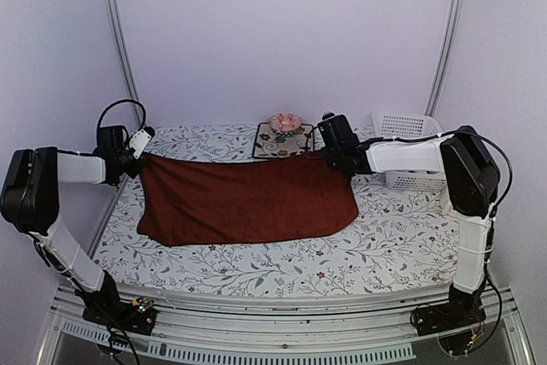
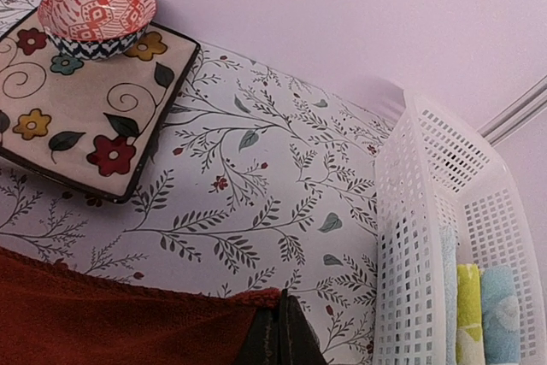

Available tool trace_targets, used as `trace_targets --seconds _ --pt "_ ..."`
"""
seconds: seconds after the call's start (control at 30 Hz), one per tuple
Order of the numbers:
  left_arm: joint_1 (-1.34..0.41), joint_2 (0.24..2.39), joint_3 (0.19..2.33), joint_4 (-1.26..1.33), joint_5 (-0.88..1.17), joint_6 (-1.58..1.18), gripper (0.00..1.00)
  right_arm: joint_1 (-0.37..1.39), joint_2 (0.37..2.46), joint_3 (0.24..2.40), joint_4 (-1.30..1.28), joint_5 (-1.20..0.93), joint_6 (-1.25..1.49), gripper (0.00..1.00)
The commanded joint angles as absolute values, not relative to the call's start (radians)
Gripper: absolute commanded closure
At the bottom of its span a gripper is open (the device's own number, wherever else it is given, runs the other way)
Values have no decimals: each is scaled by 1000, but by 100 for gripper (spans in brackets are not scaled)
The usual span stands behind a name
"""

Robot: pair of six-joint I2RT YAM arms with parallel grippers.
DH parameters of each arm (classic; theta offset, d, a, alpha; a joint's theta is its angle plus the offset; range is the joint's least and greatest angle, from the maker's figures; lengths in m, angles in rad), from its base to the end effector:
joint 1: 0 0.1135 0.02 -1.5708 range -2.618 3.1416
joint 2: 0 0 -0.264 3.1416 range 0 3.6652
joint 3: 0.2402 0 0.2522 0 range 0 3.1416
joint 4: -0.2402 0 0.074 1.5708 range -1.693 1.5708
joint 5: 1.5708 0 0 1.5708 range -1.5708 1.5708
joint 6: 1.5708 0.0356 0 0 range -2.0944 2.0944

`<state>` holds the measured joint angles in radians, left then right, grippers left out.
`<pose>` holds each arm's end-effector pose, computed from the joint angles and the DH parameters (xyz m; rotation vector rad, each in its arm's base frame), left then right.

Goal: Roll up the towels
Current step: Flatten out the towel at the center of the board.

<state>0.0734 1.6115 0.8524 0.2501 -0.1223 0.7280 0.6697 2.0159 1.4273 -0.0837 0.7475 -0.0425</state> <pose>0.3440 0.0296 0.1989 0.6132 2.0446 0.6088 0.3671 0.2598 0.2033 -0.3497 2.0470 -0.4577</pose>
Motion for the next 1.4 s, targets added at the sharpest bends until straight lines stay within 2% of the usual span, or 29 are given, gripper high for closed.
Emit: trace_targets --seconds 0.0,0.17,0.3,0.6,0.83,0.97,1.03,1.17,1.27,1.37 --pt "63 1618 829 415 -195 704 100 653 2047 1459 113 798 -147 98" --pt "55 1581 786 440 -199 707 100 658 1963 1427 162 765 -158 98" --pt "57 1447 722 380 -172 712 100 706 1790 1309 123 792 -140 98" --pt "60 884 569 29 9 708 100 954 1395 1093 -122 948 -13 98" --pt "64 442 534 -246 49 723 100 1248 1182 1016 -342 1155 225 98" --pt "64 409 605 -376 58 682 100 1357 1227 1104 -639 1280 417 98" --pt "67 416 620 -377 55 668 100 1369 1279 1181 -872 1321 654 98" --pt "67 503 628 -302 16 655 100 1251 1399 1300 -1139 1339 983 98" --pt "68 658 634 -216 -5 662 100 1109 1480 1348 -1129 1358 970 98" --pt "70 855 653 -116 -17 679 100 940 1525 1338 -947 1356 794 98"
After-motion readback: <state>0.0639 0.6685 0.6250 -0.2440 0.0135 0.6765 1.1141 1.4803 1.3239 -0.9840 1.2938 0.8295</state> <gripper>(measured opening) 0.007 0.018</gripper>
